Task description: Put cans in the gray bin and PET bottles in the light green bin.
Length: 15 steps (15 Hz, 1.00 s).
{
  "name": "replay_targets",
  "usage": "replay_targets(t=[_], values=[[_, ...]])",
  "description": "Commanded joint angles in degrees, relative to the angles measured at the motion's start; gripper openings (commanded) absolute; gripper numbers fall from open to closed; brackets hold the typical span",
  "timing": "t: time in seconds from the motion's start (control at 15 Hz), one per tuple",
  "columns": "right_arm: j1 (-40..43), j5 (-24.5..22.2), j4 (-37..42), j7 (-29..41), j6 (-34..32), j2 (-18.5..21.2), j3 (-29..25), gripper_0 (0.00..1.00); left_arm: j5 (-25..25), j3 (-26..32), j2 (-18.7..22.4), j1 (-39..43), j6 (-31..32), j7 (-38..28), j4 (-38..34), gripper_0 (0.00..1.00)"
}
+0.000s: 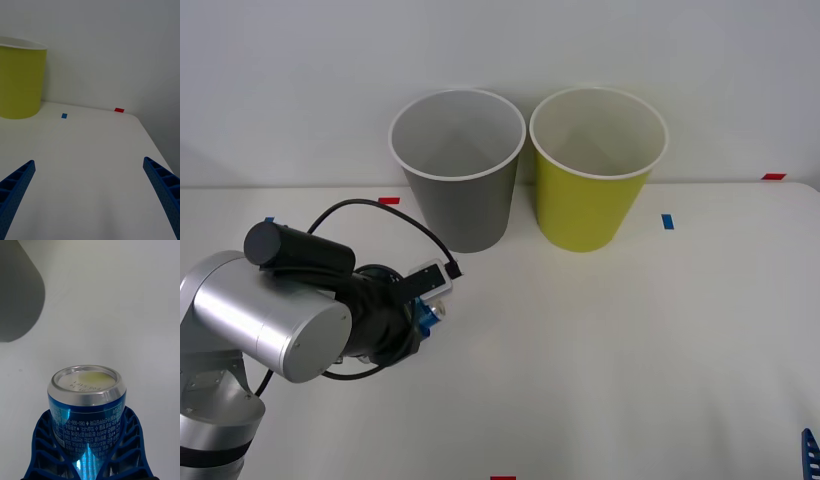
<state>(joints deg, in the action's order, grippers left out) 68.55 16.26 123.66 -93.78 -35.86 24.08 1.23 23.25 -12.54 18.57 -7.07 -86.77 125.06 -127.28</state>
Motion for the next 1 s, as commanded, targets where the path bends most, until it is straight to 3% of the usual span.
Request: replay_targets(t=[0.07,0.2,0.4,1.0], values=[[0.0,0.0,0.0,0.0,0.0,0.0,0.0,1.0,1.8,0.9,3.4,3.8,6.2,-7.3,-8.6,0.0],[0.0,0.0,0.0,0.0,0.0,0.0,0.0,1.0,2.9,2.3,4.5,4.8,6.4,-12.3,-14.2,0.0],[0.0,0.0,0.0,0.0,0.0,0.0,0.0,1.0,8.7,5.5,4.3,5.3,6.4,-18.3,-19.2,0.0],[0.0,0.0,0.0,0.0,0.0,0.0,0.0,1.0,31.2,24.7,-3.6,4.0,18.0,-17.3,-21.7,0.0]])
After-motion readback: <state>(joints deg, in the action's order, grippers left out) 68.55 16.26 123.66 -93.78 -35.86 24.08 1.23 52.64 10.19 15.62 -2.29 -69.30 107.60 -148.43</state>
